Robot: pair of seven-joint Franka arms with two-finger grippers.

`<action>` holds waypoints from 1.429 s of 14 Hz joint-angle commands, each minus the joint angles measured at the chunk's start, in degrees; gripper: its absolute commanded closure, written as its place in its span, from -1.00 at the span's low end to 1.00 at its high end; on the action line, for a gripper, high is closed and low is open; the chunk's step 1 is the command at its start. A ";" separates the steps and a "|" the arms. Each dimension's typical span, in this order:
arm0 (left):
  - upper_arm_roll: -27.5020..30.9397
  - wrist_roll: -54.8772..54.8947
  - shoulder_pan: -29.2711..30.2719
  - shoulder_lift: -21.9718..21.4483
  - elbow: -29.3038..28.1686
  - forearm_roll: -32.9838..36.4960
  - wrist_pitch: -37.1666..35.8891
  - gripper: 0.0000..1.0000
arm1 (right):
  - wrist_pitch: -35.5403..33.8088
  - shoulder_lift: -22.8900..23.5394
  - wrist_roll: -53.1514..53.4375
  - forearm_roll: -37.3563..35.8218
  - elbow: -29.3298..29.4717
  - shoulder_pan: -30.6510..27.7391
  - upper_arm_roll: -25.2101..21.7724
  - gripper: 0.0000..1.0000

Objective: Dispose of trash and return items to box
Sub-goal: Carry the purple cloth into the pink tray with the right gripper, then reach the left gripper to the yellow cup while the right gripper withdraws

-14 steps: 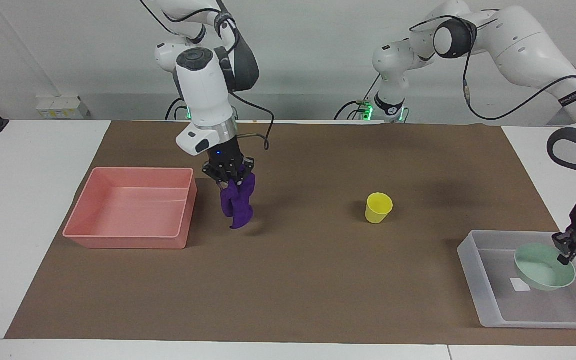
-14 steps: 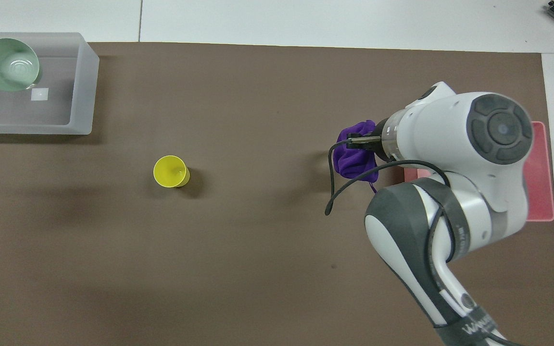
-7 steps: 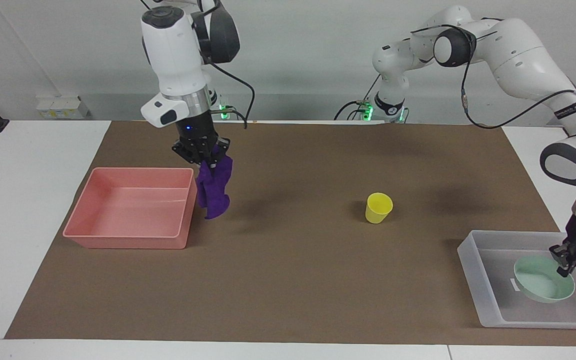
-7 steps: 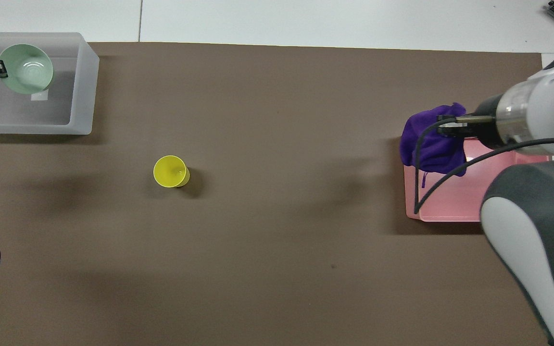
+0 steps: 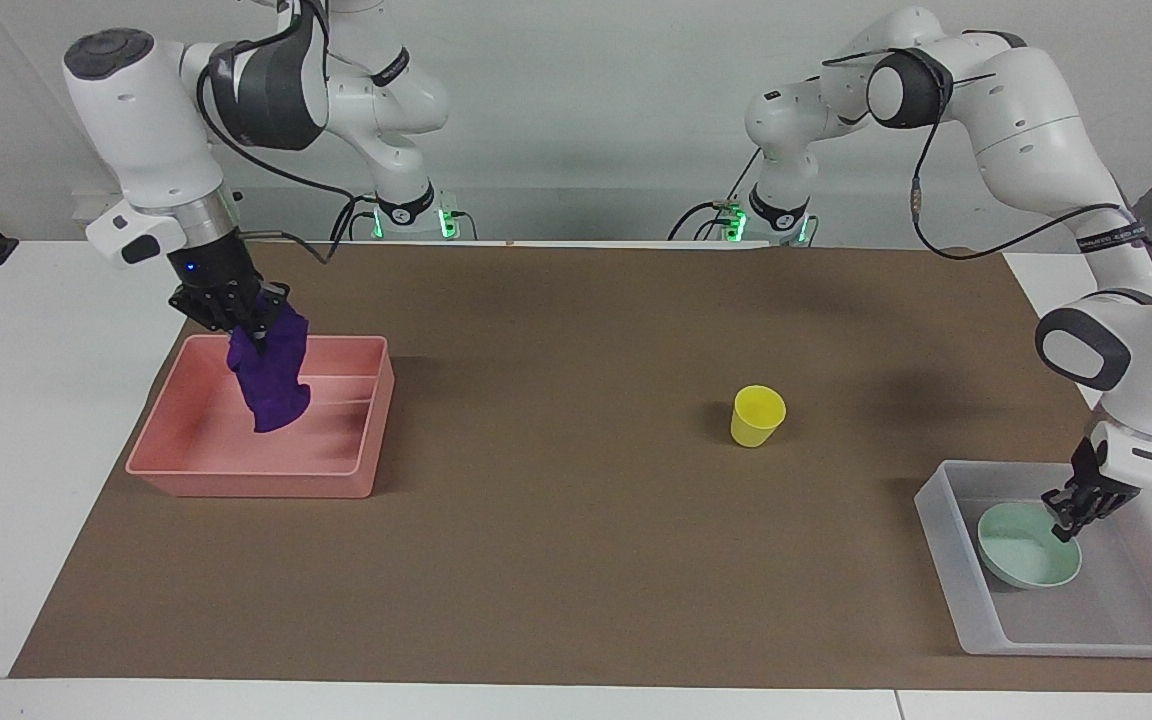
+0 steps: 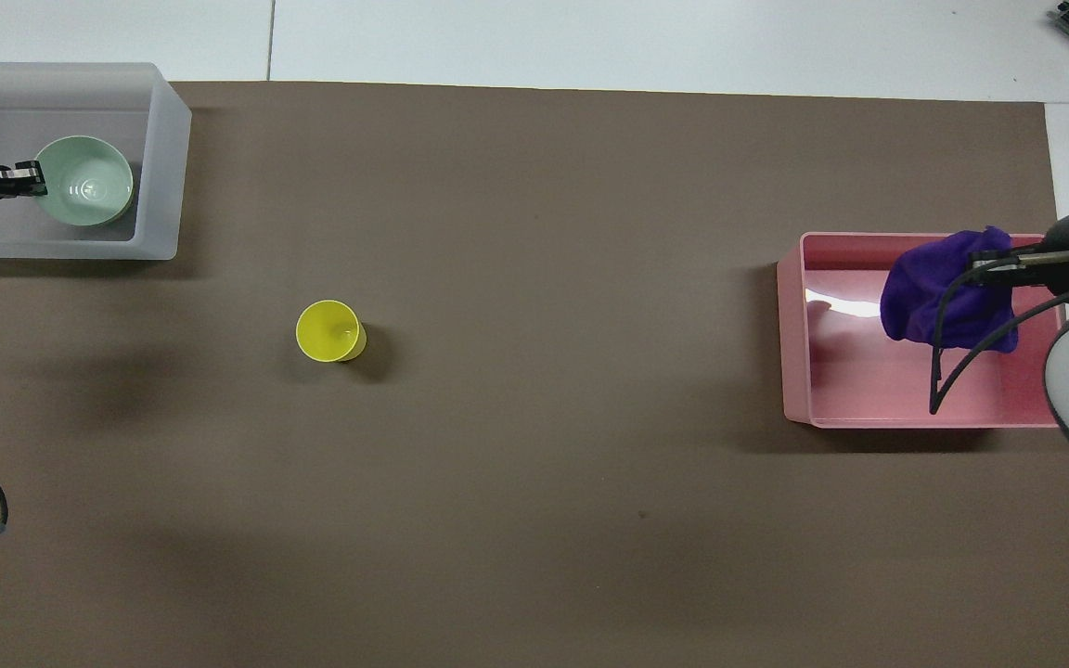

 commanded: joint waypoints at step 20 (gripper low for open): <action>0.31 -15.24 -25.24 -30.28 -33.62 1.54 -7.76 -1.00 | 15.48 5.07 10.18 -0.79 -10.85 2.77 0.71 -1.00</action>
